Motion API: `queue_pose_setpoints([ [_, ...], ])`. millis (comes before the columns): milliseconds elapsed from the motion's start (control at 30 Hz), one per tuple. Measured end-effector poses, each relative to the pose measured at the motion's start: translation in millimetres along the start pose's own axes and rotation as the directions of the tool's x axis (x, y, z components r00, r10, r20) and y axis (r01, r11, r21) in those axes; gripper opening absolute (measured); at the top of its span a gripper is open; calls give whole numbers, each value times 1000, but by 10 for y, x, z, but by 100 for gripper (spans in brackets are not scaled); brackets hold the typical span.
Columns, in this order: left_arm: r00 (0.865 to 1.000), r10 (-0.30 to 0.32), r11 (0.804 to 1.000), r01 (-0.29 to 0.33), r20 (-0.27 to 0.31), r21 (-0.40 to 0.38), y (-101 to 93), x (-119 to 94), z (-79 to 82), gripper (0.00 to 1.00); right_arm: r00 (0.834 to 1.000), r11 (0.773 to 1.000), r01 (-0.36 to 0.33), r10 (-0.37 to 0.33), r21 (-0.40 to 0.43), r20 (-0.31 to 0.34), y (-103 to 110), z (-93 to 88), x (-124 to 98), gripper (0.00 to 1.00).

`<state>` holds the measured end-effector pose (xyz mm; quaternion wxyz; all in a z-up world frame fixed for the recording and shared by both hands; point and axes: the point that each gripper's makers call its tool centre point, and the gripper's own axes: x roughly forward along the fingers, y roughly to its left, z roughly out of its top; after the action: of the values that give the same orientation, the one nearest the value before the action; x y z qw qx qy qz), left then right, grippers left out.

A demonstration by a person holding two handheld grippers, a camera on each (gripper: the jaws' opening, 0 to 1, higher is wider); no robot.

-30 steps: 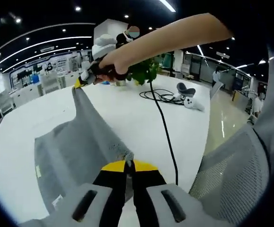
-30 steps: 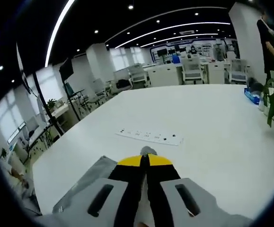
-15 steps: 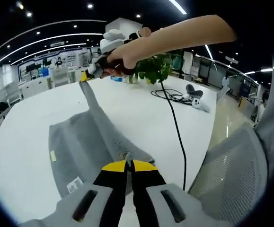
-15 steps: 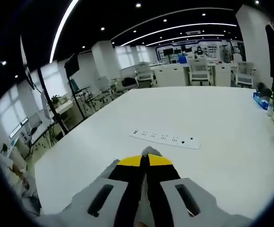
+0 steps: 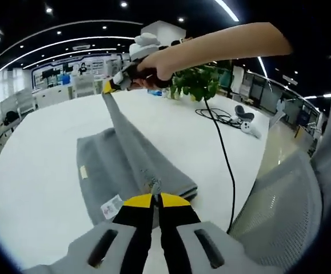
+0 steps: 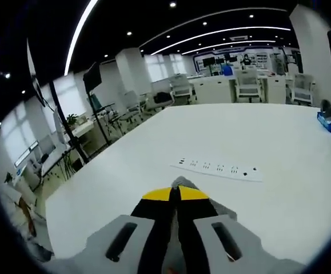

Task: Fold the towel on the table until its edges align and the towel forms a compact rectangular stack.

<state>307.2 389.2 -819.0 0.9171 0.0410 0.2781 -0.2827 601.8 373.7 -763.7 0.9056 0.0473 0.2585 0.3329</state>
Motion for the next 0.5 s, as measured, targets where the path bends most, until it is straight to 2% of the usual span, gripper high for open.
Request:
queue_pose_setpoints([
  [167, 1000, 14, 999, -14, -4, -42, 112, -39, -63, 3, 1000, 1000, 0, 0, 0, -15, 57, -56, 124, 0],
  [500, 998, 34, 985, -43, -56, -169, 338, -58, -354, 3, 997, 1000, 3, -3, 1, -79, 162, -345, 446, 0],
])
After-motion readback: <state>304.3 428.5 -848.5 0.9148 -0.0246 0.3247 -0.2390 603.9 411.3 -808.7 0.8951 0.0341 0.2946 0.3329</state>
